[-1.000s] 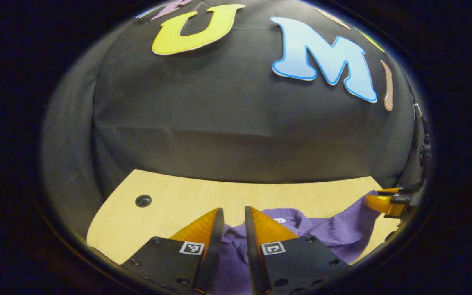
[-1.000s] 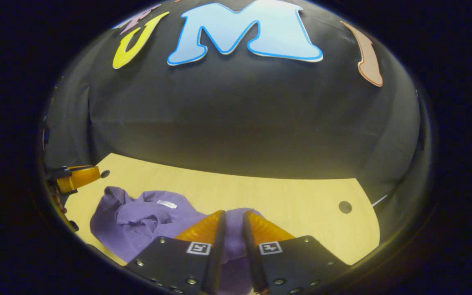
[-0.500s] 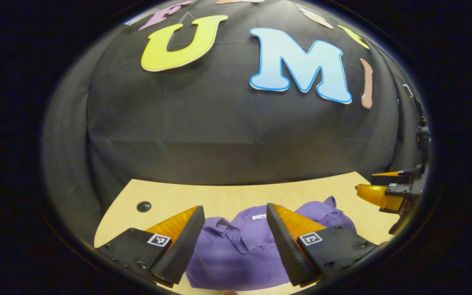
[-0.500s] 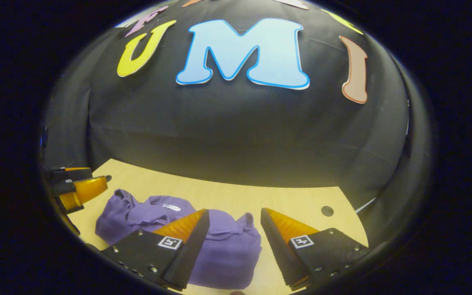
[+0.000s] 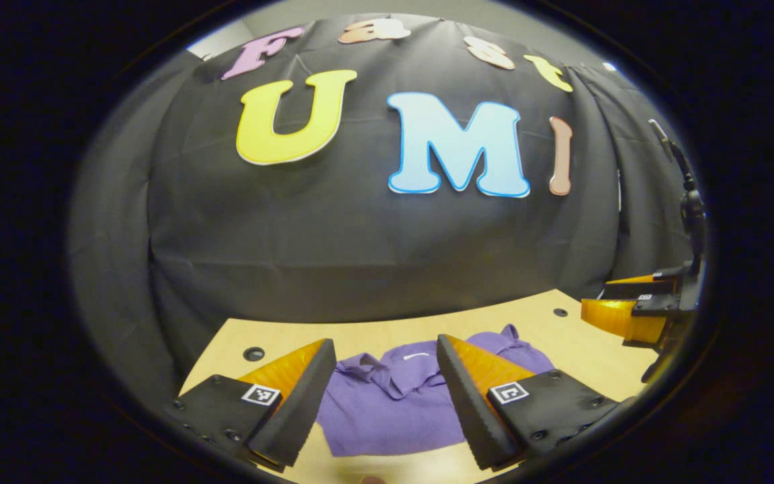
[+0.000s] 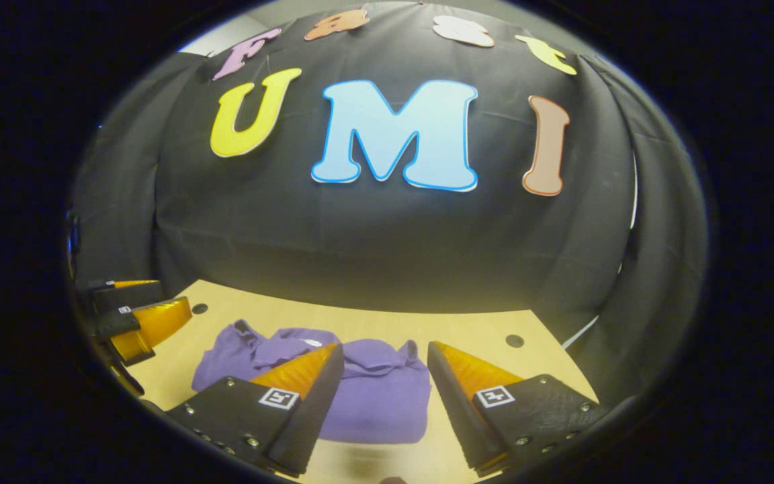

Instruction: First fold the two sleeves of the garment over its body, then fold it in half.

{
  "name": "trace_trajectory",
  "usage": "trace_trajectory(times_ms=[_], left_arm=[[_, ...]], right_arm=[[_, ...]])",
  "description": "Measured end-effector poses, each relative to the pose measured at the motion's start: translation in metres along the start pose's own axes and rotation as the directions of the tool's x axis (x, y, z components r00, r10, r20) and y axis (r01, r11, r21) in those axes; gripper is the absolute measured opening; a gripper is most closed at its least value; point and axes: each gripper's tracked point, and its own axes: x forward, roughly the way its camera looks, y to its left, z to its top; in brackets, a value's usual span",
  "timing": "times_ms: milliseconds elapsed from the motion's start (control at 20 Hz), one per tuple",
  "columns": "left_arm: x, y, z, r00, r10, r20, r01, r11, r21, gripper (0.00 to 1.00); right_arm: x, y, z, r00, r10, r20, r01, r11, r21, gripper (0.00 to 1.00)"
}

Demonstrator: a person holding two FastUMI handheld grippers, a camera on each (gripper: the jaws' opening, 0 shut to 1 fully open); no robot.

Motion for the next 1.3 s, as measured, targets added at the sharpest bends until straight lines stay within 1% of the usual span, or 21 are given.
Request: trace_trajectory(times_ms=[50,100,200,300,400,500,650,850,950,1300], left_arm=[[-0.013,-0.003,0.003,1.0,-0.007,0.018,0.007,1.0,0.017,1.0],[-0.025,-0.006,0.007,0.999,-0.015,0.036,0.013,0.999,0.037,0.95],[-0.05,-0.012,0.015,0.998,-0.026,0.066,0.022,0.998,0.067,0.95],[-0.071,-0.02,0.023,0.995,-0.042,0.087,0.036,0.997,0.066,0.95],[-0.087,-0.029,0.032,0.991,-0.051,0.12,0.043,0.996,0.073,0.95],[-0.099,-0.036,0.037,0.988,-0.05,0.144,0.037,0.995,0.092,0.95],[-0.116,-0.049,0.041,0.986,-0.045,0.161,0.033,0.997,0.076,0.94],[-0.131,-0.064,0.052,0.98,-0.014,0.197,0.008,0.999,0.034,0.94],[-0.139,-0.071,0.055,0.978,0.002,0.21,-0.005,1.0,0.012,0.94],[-0.15,-0.08,0.06,0.967,0.088,0.238,-0.085,0.996,-0.024,0.94]], right_arm=[[-0.014,0.003,0.001,1.0,-0.008,0.012,0.008,1.0,0.01,0.8],[-0.029,0.006,0.001,1.0,-0.014,0.025,0.013,1.0,0.021,0.8],[-0.053,0.011,0.004,0.999,-0.025,0.041,0.023,0.999,0.038,0.8],[-0.078,0.013,0.008,0.998,-0.032,0.061,0.029,0.998,0.055,0.8],[-0.096,0.012,0.014,0.996,-0.042,0.081,0.035,0.996,0.084,0.8],[-0.106,0.004,0.018,0.992,-0.068,0.104,0.057,0.993,0.1,0.8],[-0.12,-0.01,0.025,0.986,-0.104,0.131,0.093,0.992,0.085,0.8],[-0.136,-0.027,0.033,0.975,-0.122,0.186,0.119,0.993,0.027,0.8],[-0.143,-0.029,0.037,0.972,-0.108,0.21,0.113,0.994,-0.01,0.8],[-0.149,-0.033,0.034,0.969,-0.022,0.245,0.045,0.995,-0.089,0.8]])
